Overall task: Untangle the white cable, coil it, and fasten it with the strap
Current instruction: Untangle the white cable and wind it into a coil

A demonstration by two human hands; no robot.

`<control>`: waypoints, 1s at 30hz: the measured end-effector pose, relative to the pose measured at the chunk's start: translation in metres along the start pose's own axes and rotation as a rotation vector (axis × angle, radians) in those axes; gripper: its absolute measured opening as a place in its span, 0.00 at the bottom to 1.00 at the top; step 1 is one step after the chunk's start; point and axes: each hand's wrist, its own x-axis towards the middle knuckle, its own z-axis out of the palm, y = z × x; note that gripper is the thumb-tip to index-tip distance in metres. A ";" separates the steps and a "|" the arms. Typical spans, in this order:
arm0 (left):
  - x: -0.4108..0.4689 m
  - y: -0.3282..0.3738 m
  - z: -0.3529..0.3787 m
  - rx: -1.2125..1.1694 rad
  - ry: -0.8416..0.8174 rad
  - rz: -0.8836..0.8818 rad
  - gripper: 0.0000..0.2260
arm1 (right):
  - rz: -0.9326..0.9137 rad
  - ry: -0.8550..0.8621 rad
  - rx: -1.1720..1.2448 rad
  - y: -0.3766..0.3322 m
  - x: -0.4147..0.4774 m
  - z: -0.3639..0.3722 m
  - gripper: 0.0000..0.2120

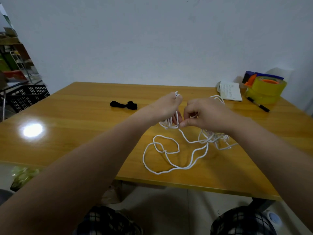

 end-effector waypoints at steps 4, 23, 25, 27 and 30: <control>-0.001 -0.001 0.003 0.046 -0.032 -0.018 0.13 | 0.058 -0.020 0.145 0.000 -0.003 0.002 0.13; -0.003 -0.014 -0.002 -0.118 0.141 -0.025 0.12 | 0.018 -0.142 0.146 0.004 -0.007 -0.001 0.06; -0.004 -0.013 0.002 -0.034 0.130 -0.005 0.13 | 0.010 -0.128 0.085 -0.001 -0.005 -0.004 0.07; -0.003 -0.013 0.006 0.026 0.117 0.022 0.14 | 0.006 -0.137 0.031 -0.005 -0.004 -0.007 0.07; -0.003 -0.012 0.008 0.039 0.083 0.025 0.14 | 0.005 -0.125 0.004 -0.006 -0.004 -0.008 0.06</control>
